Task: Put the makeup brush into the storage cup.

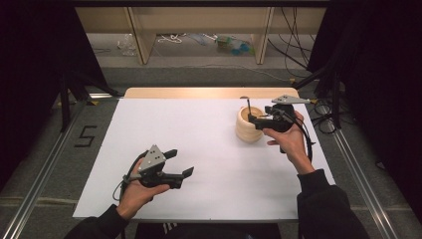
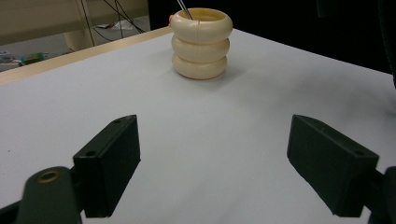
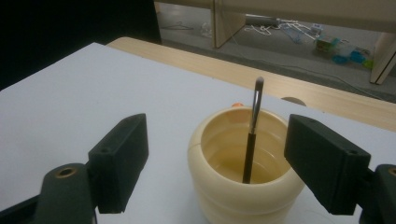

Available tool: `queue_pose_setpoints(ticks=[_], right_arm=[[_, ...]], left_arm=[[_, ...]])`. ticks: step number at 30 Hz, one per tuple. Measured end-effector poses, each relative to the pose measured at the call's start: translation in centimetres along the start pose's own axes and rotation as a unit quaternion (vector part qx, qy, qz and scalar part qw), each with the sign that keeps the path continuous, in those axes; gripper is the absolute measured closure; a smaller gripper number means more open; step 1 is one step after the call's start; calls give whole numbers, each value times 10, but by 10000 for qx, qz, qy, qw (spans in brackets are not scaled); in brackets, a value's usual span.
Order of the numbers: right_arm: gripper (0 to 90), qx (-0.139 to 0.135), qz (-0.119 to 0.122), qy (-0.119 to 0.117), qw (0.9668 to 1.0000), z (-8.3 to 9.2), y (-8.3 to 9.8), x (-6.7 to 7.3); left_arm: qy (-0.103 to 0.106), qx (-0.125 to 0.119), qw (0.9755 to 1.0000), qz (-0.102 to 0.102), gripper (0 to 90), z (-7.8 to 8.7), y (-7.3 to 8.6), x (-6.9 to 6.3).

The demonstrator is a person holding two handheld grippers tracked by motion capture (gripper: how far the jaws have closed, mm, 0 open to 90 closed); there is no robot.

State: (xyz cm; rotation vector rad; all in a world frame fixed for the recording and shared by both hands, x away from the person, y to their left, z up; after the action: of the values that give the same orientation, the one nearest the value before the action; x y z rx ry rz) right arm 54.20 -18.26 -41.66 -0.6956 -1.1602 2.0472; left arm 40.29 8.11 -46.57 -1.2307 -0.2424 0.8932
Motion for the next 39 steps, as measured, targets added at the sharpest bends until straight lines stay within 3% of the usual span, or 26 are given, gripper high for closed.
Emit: queue_pose_setpoints(ticks=[4, 11, 21, 23, 25, 39], right_arm=[[229, -37, 62, -10, 10000, 2, 0, 2], [220, -82, -61, -156, 9998, 3, 0, 10], [211, -186, 68, -227, 9995, 10, -1, 19], [211, -201, -22, -284, 9994, 10, -1, 23], [211, -227, 102, -269, 9993, 11, -1, 24], [210, -168, 168, -352, 9991, 21, 7, 35]], left_arm=[[-8, 0, 10000, -20, 173, 0, 0, 1], [-16, 2, 10000, -16, 173, -1, -1, 2], [-15, -8, 10000, -66, 173, -1, -1, 3], [-26, -34, 10000, -13, 174, 0, -2, 3], [-39, -36, 10000, -55, 174, 0, -3, 4], [-21, -33, 10000, -38, 174, 0, -2, 2]])
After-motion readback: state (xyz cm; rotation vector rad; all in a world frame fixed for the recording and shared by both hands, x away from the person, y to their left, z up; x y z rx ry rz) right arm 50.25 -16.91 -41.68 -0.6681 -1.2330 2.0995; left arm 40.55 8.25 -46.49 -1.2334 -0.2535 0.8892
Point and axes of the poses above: each handheld gripper's, and its own axes: z roughly backward along the jaws, y roughly out of its underside, x roughly to its left, the point moved 9 cm from there along -z, roughly forward along the jaws, and after that the axes turned 13 degrees about z, right-handed, at the moved point
